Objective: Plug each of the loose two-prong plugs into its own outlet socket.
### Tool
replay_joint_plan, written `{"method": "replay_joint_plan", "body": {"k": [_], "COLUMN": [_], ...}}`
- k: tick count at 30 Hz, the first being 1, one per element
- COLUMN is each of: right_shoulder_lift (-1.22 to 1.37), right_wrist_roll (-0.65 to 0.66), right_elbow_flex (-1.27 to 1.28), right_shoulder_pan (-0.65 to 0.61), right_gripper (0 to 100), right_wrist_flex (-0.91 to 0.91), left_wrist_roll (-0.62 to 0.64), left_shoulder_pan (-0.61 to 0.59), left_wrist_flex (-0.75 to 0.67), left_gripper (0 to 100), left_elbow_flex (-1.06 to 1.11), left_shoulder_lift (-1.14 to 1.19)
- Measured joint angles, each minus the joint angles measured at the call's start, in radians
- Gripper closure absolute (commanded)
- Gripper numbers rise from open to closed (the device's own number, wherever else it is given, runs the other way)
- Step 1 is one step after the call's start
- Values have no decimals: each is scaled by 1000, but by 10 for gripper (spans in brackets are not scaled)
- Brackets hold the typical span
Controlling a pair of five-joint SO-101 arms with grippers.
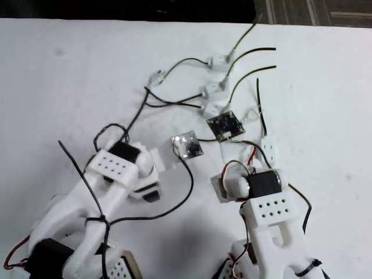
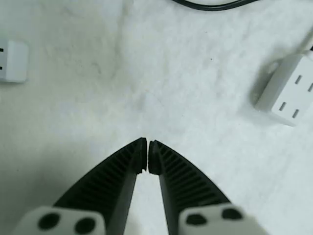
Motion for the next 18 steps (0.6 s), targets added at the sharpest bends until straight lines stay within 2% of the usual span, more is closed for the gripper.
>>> {"method": "replay_joint_plan", "body": {"k": [8,18], "right_shoulder_lift": [0,0], "right_wrist_roll": [0,0], "right_elbow_flex": [0,0], "right_shoulder_pan": [0,0], "right_gripper": [980,980], "right_wrist_flex": [0,0], "left_wrist_roll": [0,0], "left_shoulder_pan": [6,6], "left_wrist_flex": [-5,-5], "left_gripper": [734,854], "left_elbow_flex": [-2,-135], "left_shoulder_lift": [25,284]}}
